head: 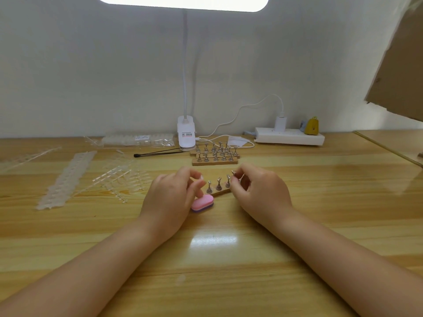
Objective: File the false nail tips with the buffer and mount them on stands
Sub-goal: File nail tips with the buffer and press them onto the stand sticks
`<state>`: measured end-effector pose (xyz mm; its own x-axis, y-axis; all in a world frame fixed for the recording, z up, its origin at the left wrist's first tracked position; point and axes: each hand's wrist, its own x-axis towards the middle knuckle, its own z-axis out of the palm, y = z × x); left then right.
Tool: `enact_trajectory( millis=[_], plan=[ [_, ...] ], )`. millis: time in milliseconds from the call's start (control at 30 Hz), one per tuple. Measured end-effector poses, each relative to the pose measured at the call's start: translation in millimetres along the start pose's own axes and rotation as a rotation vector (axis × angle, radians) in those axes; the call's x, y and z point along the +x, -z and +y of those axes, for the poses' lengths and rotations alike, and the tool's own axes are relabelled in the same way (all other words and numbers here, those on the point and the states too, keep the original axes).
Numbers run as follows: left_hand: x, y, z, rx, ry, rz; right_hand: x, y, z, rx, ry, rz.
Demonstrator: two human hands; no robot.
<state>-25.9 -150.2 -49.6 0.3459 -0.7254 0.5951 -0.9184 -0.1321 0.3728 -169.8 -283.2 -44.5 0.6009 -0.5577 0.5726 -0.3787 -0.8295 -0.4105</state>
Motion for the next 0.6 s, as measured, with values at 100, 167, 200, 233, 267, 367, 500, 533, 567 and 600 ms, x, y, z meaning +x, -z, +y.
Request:
enact_trajectory(
  millis=[100, 167, 200, 233, 267, 367, 500, 533, 567, 600],
  plan=[
    [0.2, -0.7, -3.0, -0.010, 0.021, 0.010, -1.2, -0.3, -3.0, 0.158, -0.030, -0.023],
    [0.5, -0.2, -2.5, 0.009, 0.024, 0.014, -2.0, -0.3, -4.3, 0.261, -0.054, -0.020],
    [0.7, -0.2, -1.9, 0.025, 0.018, 0.017, -2.1, -0.3, -4.6, 0.295, -0.064, -0.022],
    [0.5, -0.4, -1.2, 0.035, 0.010, 0.024, -2.3, -0.2, -4.8, 0.317, -0.071, -0.029],
    [0.3, -0.3, -0.4, 0.038, 0.002, 0.035, -2.3, -0.3, -4.9, 0.332, -0.078, -0.040],
    [-0.3, 1.5, 2.7, 0.039, -0.031, 0.052, -1.9, -0.2, -5.0, 0.382, -0.089, -0.054],
    [-2.2, 6.1, 10.4, -0.008, -0.092, 0.108, -3.9, 0.7, -8.3, 0.485, -0.075, -0.068],
    [-2.7, 6.8, 12.8, -0.013, -0.106, 0.111, -4.9, 0.7, -10.1, 0.522, -0.073, -0.072],
    [-3.3, 7.1, 14.7, -0.014, -0.118, 0.111, -6.1, 0.6, -12.5, 0.559, -0.067, -0.076],
    [-3.8, 7.2, 16.0, -0.010, -0.130, 0.110, -7.4, 0.4, -14.9, 0.588, -0.055, -0.084]
  ],
)
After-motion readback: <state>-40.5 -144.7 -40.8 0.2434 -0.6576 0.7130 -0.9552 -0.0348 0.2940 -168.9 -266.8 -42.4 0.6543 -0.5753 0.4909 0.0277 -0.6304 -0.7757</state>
